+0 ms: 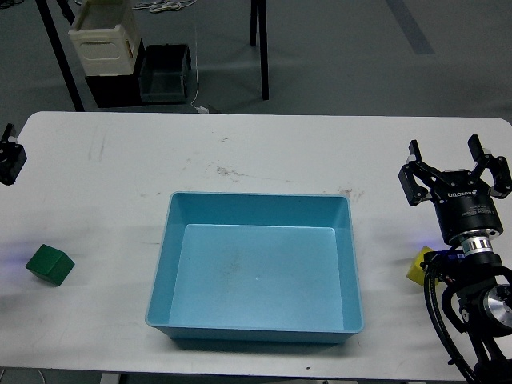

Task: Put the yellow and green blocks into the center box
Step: 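Move the right gripper toward the yellow cube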

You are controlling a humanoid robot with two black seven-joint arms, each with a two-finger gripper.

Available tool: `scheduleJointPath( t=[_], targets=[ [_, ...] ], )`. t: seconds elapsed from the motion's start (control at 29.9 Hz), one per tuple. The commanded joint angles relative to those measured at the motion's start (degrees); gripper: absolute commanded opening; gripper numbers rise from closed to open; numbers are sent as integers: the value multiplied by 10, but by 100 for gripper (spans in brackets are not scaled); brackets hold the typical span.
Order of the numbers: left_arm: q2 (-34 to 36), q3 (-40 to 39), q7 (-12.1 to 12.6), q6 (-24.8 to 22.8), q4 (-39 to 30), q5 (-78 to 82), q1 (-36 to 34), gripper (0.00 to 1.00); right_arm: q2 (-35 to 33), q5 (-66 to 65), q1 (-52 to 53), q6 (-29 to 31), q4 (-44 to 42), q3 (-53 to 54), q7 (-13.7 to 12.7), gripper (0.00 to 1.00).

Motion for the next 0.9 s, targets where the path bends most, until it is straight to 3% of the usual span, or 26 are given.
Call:
scheduleJointPath(
  t=[0.0,0.27,0.5,0.67,0.87],
  targets=[
    [0,-2,0,0,0,2,0,100,0,1,1,0,1,1,1,100],
    [-3,-1,0,0,0,14,1,100,0,1,0,-4,-5,14,3,100],
    [-13,-3,0,0,-2,15,1,100,-10,-1,6,40,-2,47,9,100],
    [-17,-3,0,0,-1,15,1,100,-136,-119,17,37,-4,65,12,100],
    [-32,-3,0,0,-1,15,1,100,-231,-274,54,10,1,81,13,100]
  ],
)
